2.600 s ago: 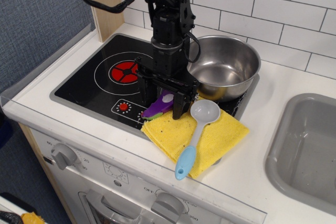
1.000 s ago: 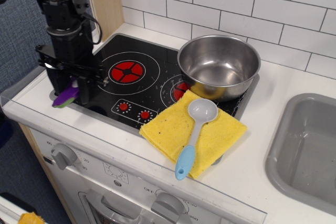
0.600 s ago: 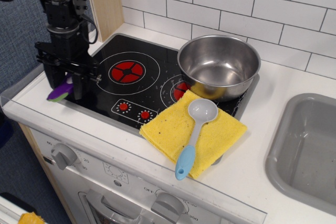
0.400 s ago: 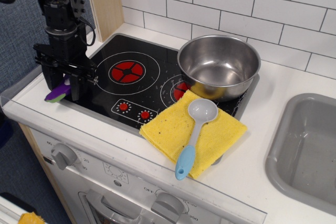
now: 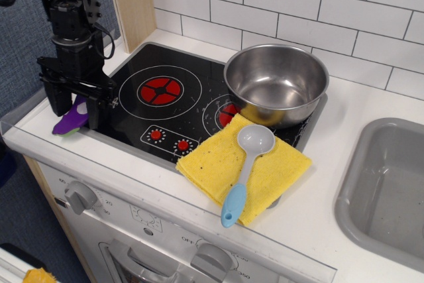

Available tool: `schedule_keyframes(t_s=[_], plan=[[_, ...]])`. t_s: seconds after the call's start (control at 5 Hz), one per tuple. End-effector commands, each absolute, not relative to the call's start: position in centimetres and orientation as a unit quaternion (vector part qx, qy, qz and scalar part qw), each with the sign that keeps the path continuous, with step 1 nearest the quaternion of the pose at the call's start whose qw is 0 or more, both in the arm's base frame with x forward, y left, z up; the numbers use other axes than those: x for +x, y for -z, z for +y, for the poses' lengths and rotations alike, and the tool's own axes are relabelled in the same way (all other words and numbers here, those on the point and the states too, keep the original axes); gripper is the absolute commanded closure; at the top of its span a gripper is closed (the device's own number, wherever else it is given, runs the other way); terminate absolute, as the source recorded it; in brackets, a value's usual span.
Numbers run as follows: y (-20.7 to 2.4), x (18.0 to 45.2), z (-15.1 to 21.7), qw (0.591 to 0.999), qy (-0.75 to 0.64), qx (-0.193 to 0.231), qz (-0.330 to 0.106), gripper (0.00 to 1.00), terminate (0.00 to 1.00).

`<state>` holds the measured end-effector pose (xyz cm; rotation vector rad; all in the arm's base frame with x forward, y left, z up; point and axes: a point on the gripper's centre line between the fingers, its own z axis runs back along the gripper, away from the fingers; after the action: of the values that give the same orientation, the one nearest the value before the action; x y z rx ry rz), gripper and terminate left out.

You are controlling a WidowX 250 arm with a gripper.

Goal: Place the eggplant on the front left corner of the stove

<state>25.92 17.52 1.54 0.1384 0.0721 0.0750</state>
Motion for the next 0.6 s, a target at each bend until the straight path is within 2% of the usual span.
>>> schedule_keyframes(t_s=[0.0,0.2,0.4], plan=[[-7.3,26.5,17.1,0.995,-0.034,0.094,-0.03,0.0,0.0],[-10.2,25.9,16.4,0.993,-0.029,0.098,-0.055,0.0,0.0],[-10.9,25.5,15.5,0.994,-0.017,0.089,-0.058,0.0,0.0]])
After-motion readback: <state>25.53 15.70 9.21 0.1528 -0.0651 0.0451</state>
